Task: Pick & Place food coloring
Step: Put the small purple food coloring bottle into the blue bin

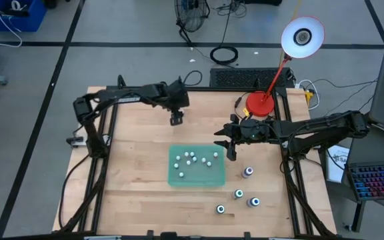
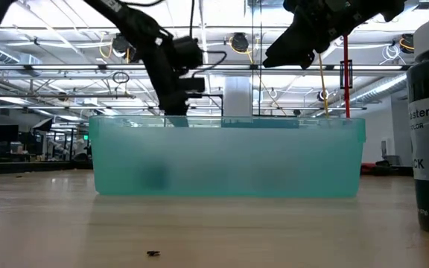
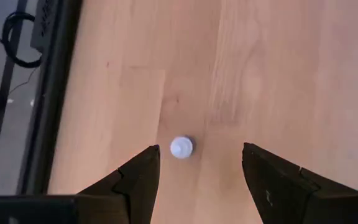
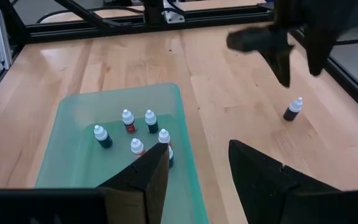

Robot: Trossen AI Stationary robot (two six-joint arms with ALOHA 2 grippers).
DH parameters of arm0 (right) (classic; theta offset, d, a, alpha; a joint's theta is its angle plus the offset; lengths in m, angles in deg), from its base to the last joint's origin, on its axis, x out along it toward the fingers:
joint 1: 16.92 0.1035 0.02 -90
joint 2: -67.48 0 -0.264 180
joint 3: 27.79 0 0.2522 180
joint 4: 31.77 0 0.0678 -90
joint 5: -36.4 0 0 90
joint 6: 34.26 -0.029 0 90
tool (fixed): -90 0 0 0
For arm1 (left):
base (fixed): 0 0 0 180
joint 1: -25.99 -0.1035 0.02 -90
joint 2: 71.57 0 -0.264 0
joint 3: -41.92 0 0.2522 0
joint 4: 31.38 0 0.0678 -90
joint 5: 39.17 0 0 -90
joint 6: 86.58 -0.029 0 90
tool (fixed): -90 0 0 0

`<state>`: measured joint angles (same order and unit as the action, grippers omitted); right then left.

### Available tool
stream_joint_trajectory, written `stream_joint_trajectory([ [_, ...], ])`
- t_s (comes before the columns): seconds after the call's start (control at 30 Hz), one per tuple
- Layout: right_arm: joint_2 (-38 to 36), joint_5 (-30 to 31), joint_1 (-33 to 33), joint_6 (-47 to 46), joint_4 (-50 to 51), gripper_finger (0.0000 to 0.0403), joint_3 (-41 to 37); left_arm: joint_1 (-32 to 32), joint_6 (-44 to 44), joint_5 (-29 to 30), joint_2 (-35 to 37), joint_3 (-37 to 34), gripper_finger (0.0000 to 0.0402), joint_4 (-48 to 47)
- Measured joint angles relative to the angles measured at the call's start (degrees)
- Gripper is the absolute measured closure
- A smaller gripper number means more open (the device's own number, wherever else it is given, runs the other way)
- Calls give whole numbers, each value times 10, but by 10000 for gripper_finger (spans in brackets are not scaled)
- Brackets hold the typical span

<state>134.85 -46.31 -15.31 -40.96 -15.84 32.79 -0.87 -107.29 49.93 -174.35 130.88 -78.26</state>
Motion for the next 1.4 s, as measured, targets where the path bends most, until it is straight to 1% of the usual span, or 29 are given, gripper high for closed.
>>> stream_joint_trajectory([
  [0.2,0,0,0,3,0,248,0,-6,-27,3,-55,0,174,7],
  [0.4,0,0,0,5,1,248,0,-6,-34,14,-86,0,174,43],
  [0.57,0,0,0,5,2,248,0,-10,-44,16,-93,0,174,58],
  [0.73,0,0,0,4,3,248,0,-17,-47,40,-93,0,174,54],
  [0.8,0,0,0,4,3,248,0,-22,-43,41,-93,0,174,52],
  [1.0,0,0,0,4,3,248,0,-34,-32,34,-93,0,174,47],
  [1.27,0,0,0,4,3,248,0,-35,-31,-2,-93,0,174,46],
  [1.4,0,0,0,4,3,248,0,-35,-29,-2,-93,0,174,46],
])
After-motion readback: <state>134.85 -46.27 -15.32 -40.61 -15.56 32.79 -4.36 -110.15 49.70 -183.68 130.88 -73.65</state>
